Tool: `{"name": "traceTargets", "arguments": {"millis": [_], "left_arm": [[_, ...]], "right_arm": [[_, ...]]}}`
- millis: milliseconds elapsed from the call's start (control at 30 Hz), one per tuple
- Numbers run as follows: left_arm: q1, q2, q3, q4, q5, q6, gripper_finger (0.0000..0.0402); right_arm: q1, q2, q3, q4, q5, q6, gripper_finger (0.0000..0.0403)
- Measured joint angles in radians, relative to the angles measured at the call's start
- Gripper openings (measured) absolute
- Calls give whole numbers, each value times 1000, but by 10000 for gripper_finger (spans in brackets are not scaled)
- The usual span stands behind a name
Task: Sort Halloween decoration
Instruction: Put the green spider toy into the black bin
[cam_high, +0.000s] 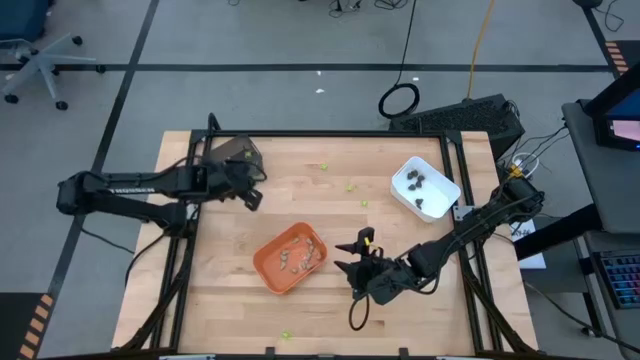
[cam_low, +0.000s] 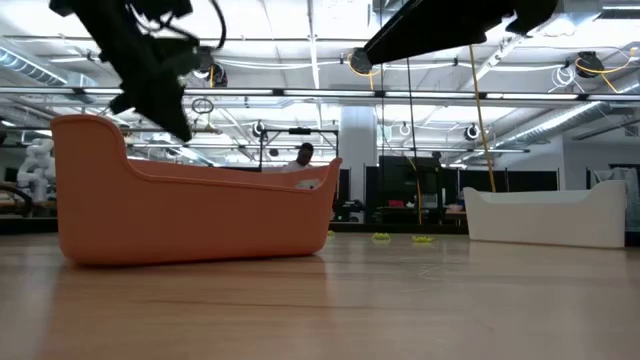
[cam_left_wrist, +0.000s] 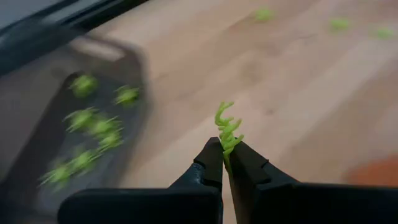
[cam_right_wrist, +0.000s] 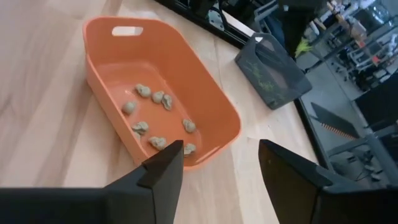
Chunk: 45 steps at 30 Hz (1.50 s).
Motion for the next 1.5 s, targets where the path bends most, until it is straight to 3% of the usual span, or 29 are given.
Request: {"name": "traceTargets", "arguments": {"millis": [333, 467, 567, 833, 1233, 1500], "left_arm": [[411, 18, 0, -64, 98, 185, 8], [547, 66, 0, -68, 188, 237, 8], [590, 118, 0, -68, 217, 244, 8], [596, 210, 0, 27, 161, 315, 20], [580, 203, 0, -15, 165, 267, 152], [376, 31, 6, -6, 133, 214, 159]], "right_arm": [[-37, -46, 0, -16, -4, -181, 170], [-47, -108, 0, -84, -6, -166, 169], [-50, -144, 0, -175, -6, -112, 169], [-51, -161, 0, -425, -8, 54, 169], [-2, -169, 0, -543, -110, 293, 169], [86, -169, 0, -624, -215, 491, 169]]}}
